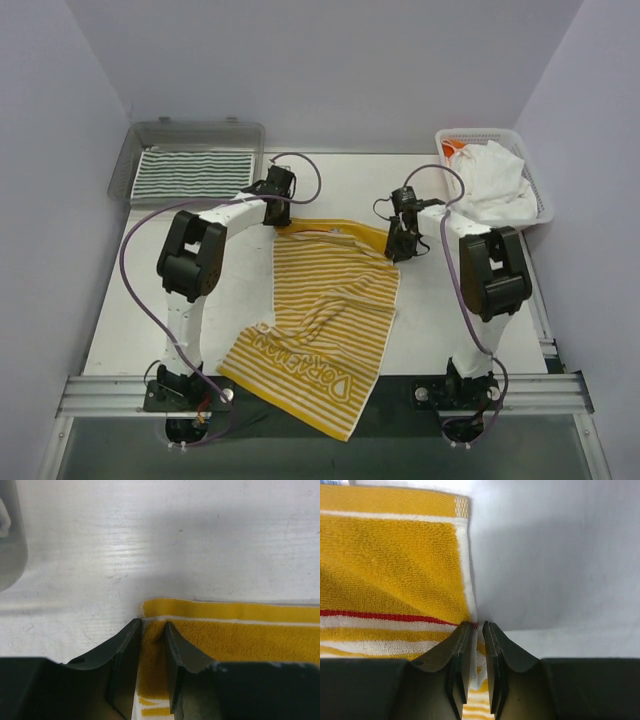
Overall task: Fold and stack the towels
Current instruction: Flatten out the crumpled towel
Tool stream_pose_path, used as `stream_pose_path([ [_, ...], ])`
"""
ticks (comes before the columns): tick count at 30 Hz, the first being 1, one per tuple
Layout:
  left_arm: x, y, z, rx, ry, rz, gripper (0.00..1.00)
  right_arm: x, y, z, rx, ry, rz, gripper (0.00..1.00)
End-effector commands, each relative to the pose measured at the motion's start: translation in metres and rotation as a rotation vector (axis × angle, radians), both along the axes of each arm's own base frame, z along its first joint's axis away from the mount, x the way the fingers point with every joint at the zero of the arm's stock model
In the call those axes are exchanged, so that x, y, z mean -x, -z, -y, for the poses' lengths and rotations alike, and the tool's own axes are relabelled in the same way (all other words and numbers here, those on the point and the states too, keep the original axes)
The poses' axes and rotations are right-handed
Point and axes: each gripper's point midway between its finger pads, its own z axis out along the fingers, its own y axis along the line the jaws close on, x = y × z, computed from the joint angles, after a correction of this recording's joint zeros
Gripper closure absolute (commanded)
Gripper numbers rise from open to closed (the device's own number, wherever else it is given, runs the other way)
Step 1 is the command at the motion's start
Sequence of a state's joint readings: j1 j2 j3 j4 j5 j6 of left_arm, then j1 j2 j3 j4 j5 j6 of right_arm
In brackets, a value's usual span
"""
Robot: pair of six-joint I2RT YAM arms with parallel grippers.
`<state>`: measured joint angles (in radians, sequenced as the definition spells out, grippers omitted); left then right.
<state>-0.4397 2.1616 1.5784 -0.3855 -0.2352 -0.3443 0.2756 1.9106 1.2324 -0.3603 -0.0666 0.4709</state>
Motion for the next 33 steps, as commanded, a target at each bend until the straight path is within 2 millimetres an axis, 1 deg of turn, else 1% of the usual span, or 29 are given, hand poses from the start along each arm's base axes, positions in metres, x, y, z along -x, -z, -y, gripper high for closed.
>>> stream_pose_path([
  [1, 0.050, 0.035, -0.016, -0.047, -0.015, -0.179, 0.64, 0.096, 0.027, 0.020, 0.114, 0.010, -0.267, 0.81],
  [2, 0.052, 0.036, -0.017, -0.050, -0.013, -0.182, 0.64, 0.111, 0.027, 0.024, 0.124, 0.010, -0.272, 0.81],
  [3, 0.052, 0.032, -0.018, -0.046, -0.014, -0.177, 0.64, 0.117, 0.026, 0.024, 0.127, 0.011, -0.272, 0.81],
  [4, 0.057, 0.034, -0.019, -0.051, -0.011, -0.186, 0.64, 0.120, 0.025, 0.023, 0.124, 0.016, -0.259, 0.81],
  [6, 0.058, 0.032, -0.019, -0.048, -0.006, -0.182, 0.64, 0.120, 0.016, 0.025, 0.117, 0.015, -0.210, 0.80],
  [8, 0.060, 0.032, -0.020, -0.050, -0.001, -0.183, 0.64, 0.104, 0.001, 0.023, 0.096, -0.013, -0.130, 0.78],
  [9, 0.059, 0.031, -0.020, -0.048, 0.004, -0.178, 0.63, 0.089, -0.009, 0.020, 0.085, -0.021, -0.085, 0.76],
  [11, 0.058, 0.030, -0.019, -0.049, 0.008, -0.173, 0.63, 0.069, -0.019, 0.022, 0.054, -0.026, -0.037, 0.73],
  [12, 0.058, 0.030, -0.019, -0.049, 0.013, -0.175, 0.63, 0.059, -0.023, 0.020, 0.036, -0.025, -0.019, 0.65],
  [13, 0.057, 0.029, -0.019, -0.047, 0.013, -0.172, 0.63, 0.043, -0.033, 0.013, 0.001, -0.039, 0.021, 0.62],
  [15, 0.057, 0.028, -0.018, -0.045, 0.021, -0.173, 0.63, 0.027, -0.035, 0.014, 0.009, -0.057, 0.043, 0.60],
  [16, 0.057, 0.028, -0.017, -0.043, 0.025, -0.171, 0.63, 0.013, -0.043, 0.009, -0.005, -0.064, 0.080, 0.60],
  [17, 0.057, 0.028, -0.017, -0.043, 0.025, -0.171, 0.63, 0.008, -0.039, 0.008, -0.009, -0.067, 0.078, 0.60],
  [18, 0.056, 0.027, -0.017, -0.045, 0.027, -0.168, 0.63, 0.002, -0.040, 0.006, -0.016, -0.075, 0.090, 0.60],
  [19, 0.055, 0.027, -0.017, -0.045, 0.030, -0.165, 0.63, -0.009, -0.043, 0.003, -0.023, -0.078, 0.120, 0.60],
  [22, 0.054, 0.027, -0.016, -0.046, 0.036, -0.164, 0.63, -0.024, -0.036, 0.001, -0.015, -0.096, 0.131, 0.58],
  [23, 0.054, 0.028, -0.017, -0.048, 0.039, -0.164, 0.63, -0.031, -0.032, 0.001, -0.005, -0.097, 0.132, 0.57],
  [24, 0.053, 0.027, -0.016, -0.046, 0.037, -0.161, 0.63, -0.034, -0.028, 0.001, 0.006, -0.098, 0.126, 0.55],
  [25, 0.053, 0.027, -0.016, -0.045, 0.038, -0.162, 0.64, -0.036, -0.025, 0.003, 0.020, -0.095, 0.123, 0.51],
  [27, 0.052, 0.027, -0.016, -0.047, 0.039, -0.161, 0.64, -0.044, -0.017, 0.006, 0.052, -0.084, 0.117, 0.44],
  [29, 0.052, 0.027, -0.015, -0.045, 0.039, -0.160, 0.64, -0.049, -0.012, 0.006, 0.069, -0.080, 0.114, 0.44],
  [31, 0.052, 0.028, -0.014, -0.041, 0.040, -0.162, 0.64, -0.060, -0.019, 0.005, 0.093, -0.077, 0.145, 0.45],
  [32, 0.053, 0.029, -0.014, -0.041, 0.039, -0.165, 0.64, -0.063, -0.018, 0.006, 0.099, -0.080, 0.147, 0.47],
  [33, 0.052, 0.028, -0.014, -0.040, 0.039, -0.163, 0.64, -0.069, -0.022, 0.004, 0.102, -0.081, 0.163, 0.49],
])
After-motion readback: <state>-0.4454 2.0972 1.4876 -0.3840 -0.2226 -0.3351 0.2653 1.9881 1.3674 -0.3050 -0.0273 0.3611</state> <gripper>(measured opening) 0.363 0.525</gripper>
